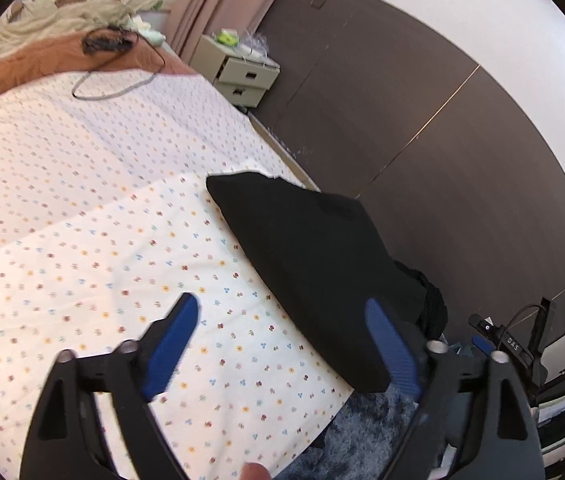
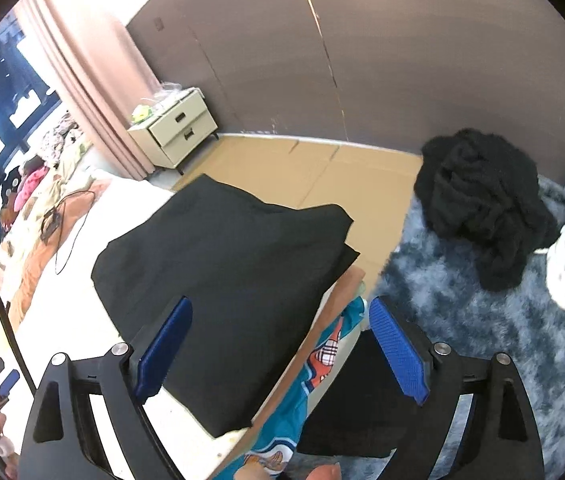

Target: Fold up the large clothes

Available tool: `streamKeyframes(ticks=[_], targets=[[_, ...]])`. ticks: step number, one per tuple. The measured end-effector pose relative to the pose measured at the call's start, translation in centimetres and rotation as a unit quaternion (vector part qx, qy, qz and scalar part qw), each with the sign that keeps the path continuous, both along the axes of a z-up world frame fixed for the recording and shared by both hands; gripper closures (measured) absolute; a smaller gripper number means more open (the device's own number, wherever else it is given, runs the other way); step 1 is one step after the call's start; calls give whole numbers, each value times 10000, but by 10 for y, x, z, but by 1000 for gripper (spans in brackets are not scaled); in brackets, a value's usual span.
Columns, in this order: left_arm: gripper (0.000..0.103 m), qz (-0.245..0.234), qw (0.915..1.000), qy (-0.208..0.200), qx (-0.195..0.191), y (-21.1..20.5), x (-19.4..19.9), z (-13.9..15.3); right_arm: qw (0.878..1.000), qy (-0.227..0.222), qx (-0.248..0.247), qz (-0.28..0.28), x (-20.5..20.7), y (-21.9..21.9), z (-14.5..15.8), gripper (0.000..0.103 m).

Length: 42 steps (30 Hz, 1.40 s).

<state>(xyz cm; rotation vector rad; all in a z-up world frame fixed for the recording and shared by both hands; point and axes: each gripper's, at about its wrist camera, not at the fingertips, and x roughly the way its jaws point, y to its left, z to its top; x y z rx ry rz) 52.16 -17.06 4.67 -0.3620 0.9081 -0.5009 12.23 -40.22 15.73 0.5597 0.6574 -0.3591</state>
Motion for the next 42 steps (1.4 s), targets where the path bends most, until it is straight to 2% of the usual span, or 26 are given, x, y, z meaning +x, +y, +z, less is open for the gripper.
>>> streamKeyframes(ticks=[2, 5, 9, 18, 25, 28, 33, 42], targets=[[4, 41, 9999, -135, -20, 9, -11, 11, 9998, -65, -189, 86, -11, 18, 11, 12], [3, 58, 9997, -248, 59, 18, -26, 21, 9990, -165, -360, 227, -24, 41, 16, 0], [3, 30, 9986, -484, 220, 32, -51, 36, 9969, -293, -704, 209, -45, 70, 22, 0], [3, 37, 9945, -892, 553, 64, -109, 65, 9928, -549, -906, 567, -88, 122, 27, 0], [3, 115, 9861, -1404, 882, 86, -162, 89, 9874, -787, -1176, 709, -132, 151, 29, 0], [3, 195, 9794, -1697, 1078, 93, -191, 98, 9848, -907, -1219, 841, -151, 161, 25, 0], [3, 307, 9713, -1931, 1351, 102, -232, 102, 9810, -1113, -1275, 951, -182, 170, 19, 0], [3, 688, 9649, -2018, 1534, 129, -302, 88, 9725, -1320, -1447, 1259, -227, 191, 2, 0]])
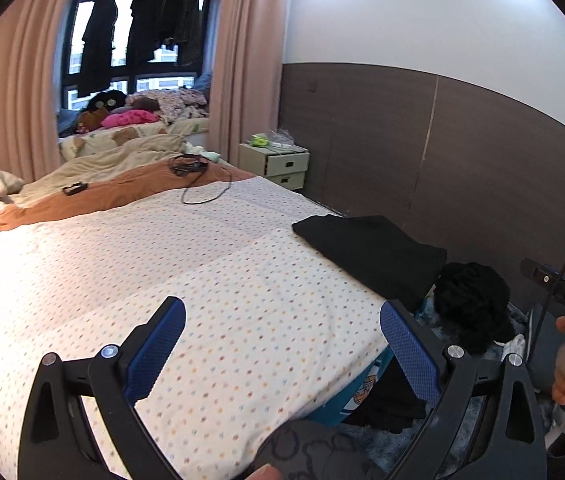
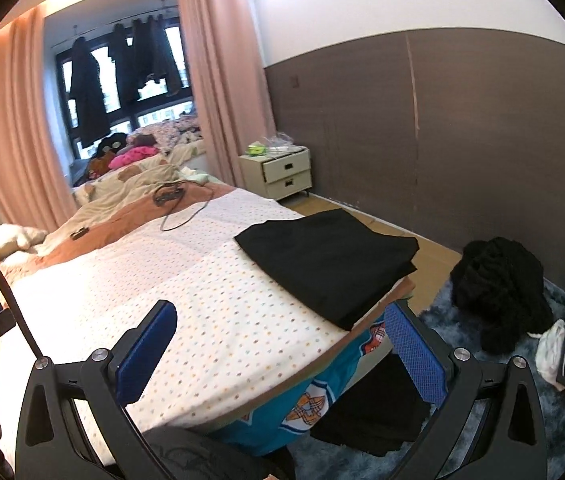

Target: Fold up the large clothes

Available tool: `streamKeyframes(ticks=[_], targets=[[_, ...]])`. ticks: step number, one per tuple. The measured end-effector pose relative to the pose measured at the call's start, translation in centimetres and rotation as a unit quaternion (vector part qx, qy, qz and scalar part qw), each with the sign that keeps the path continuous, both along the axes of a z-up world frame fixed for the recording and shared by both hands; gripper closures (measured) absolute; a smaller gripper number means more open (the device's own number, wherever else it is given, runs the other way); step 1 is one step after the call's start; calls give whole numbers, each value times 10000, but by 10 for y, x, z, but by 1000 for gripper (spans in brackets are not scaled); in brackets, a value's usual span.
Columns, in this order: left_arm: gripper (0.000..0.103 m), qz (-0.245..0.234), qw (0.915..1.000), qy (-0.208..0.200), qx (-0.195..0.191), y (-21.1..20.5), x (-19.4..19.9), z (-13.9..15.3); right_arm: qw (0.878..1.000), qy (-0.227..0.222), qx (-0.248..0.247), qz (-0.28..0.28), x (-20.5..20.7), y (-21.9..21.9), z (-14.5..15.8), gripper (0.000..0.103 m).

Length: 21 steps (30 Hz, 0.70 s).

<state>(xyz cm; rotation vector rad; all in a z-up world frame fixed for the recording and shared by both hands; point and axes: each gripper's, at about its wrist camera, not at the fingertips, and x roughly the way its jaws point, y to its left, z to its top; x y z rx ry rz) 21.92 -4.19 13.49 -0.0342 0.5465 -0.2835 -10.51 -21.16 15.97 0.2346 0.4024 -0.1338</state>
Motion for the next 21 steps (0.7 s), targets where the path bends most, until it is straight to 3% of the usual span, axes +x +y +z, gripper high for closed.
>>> streamKeyframes(ticks=[13, 21], targets=[[3, 536, 9977, -380, 176, 29, -101, -15, 9975, -292, -213, 610, -56, 18, -33, 0], [3, 724, 9961, -504, 46, 39, -140, -21, 9952, -381, -158, 888, -78, 8, -53, 0]])
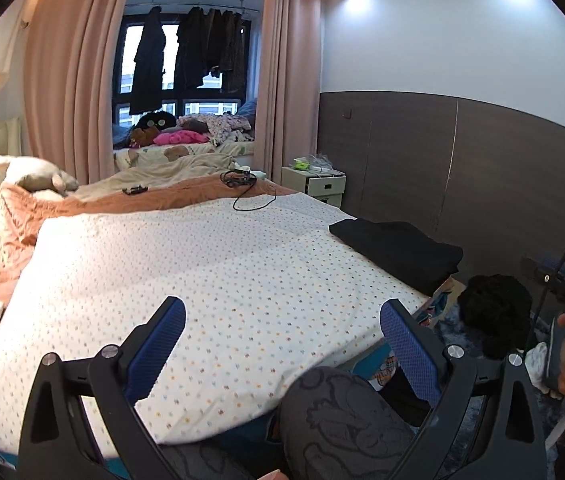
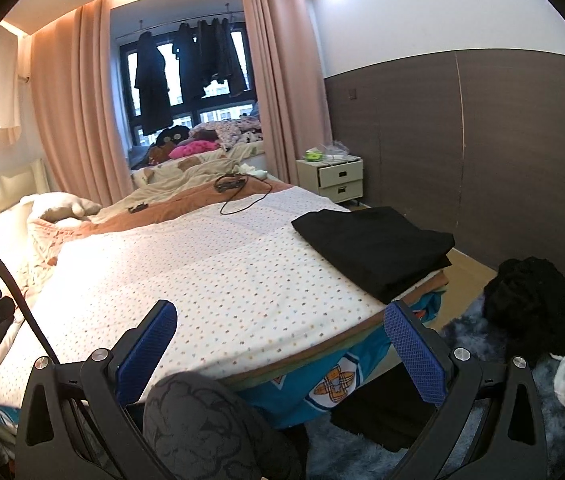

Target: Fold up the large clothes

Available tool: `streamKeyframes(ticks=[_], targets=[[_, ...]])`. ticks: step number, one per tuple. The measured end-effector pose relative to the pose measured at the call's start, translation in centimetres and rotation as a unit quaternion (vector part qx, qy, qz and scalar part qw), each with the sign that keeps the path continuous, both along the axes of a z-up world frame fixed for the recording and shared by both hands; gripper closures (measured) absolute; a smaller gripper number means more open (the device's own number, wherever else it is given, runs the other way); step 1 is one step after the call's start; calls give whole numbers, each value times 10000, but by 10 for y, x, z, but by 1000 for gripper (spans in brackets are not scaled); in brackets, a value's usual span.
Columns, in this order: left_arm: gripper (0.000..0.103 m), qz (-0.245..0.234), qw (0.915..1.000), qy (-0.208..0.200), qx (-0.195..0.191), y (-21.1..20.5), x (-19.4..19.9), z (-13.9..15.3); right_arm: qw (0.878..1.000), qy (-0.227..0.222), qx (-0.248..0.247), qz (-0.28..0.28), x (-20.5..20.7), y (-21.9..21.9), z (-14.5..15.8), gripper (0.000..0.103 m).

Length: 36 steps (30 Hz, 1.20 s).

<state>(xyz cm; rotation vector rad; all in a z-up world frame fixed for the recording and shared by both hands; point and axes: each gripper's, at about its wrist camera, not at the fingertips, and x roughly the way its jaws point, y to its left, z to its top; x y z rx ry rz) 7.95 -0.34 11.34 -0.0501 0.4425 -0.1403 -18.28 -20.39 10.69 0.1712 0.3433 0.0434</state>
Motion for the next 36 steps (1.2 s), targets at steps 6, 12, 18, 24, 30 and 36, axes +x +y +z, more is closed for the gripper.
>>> streamKeyframes(ticks=[6, 12, 18, 24, 30, 36], targets=[[3, 70, 9998, -125, 108, -9, -25, -6, 9997, -54, -37, 245, -20, -1, -13, 0], [3, 296, 9994, -88, 152, -19, -44, -22, 9991, -42, -110, 399, -37, 1, -28, 0], [3, 247, 9997, -27, 22, -26, -55, -35, 9986, -18, -20, 529, -41, 0, -32, 0], [3, 193, 9998, -38, 21, -30, -62, -39, 9987, 69, 38, 505, -42, 6, -34, 0], [3, 161, 9999, -52, -18, -31, -66, -41, 9987, 123, 58, 483, -39, 9, -30, 0], [3, 146, 9999, -12, -62, -27, -65, -42, 9988, 77, 39, 488, -43, 15, -29, 0]])
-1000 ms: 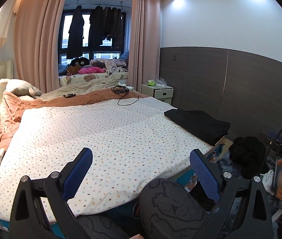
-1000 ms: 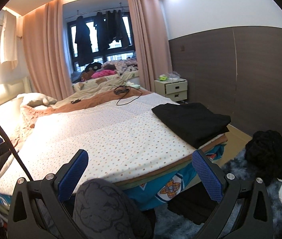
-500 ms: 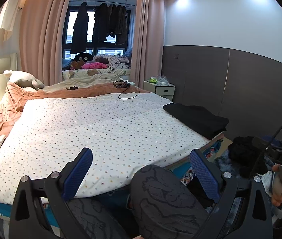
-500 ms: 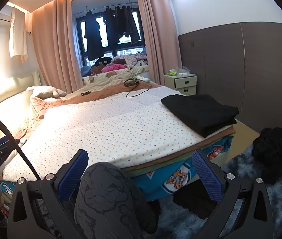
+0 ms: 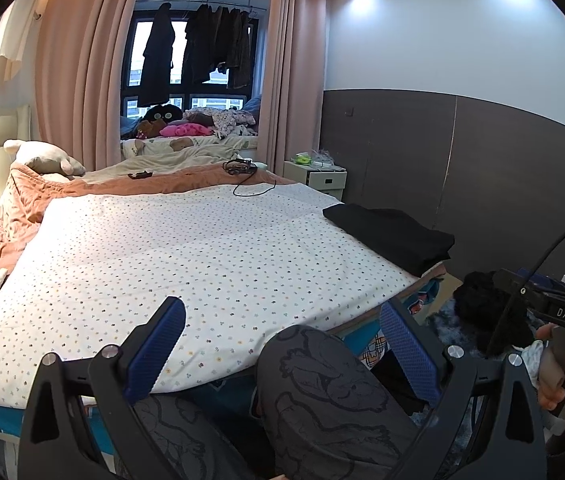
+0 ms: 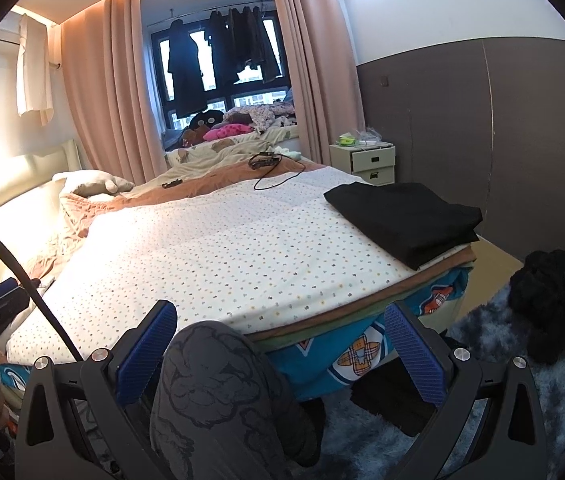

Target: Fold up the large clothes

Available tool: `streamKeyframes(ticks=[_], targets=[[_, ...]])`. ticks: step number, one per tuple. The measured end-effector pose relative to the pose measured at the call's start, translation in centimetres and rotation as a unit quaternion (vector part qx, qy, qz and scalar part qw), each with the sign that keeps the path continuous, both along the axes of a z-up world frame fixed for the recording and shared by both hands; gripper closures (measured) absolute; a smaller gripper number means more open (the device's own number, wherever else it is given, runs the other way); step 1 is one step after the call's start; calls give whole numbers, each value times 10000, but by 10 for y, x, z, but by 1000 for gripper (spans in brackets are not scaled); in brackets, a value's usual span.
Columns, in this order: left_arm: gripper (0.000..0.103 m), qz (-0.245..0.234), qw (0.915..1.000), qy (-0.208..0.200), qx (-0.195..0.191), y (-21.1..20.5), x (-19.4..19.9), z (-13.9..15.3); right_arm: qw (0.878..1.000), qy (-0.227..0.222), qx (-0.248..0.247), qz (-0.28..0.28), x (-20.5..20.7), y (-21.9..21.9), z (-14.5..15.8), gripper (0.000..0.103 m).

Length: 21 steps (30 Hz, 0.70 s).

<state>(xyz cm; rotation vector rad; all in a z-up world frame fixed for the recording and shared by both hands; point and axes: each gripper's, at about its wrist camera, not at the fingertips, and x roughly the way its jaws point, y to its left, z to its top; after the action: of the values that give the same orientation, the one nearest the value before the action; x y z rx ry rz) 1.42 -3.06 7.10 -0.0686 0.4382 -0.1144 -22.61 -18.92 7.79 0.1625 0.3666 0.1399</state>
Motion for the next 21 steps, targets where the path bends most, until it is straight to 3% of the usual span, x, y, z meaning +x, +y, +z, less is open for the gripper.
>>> streamKeyframes(ticks=[21], targets=[[3, 59, 9999, 2, -134, 11, -2, 1, 10000, 26, 12, 35, -1, -2, 0, 0]])
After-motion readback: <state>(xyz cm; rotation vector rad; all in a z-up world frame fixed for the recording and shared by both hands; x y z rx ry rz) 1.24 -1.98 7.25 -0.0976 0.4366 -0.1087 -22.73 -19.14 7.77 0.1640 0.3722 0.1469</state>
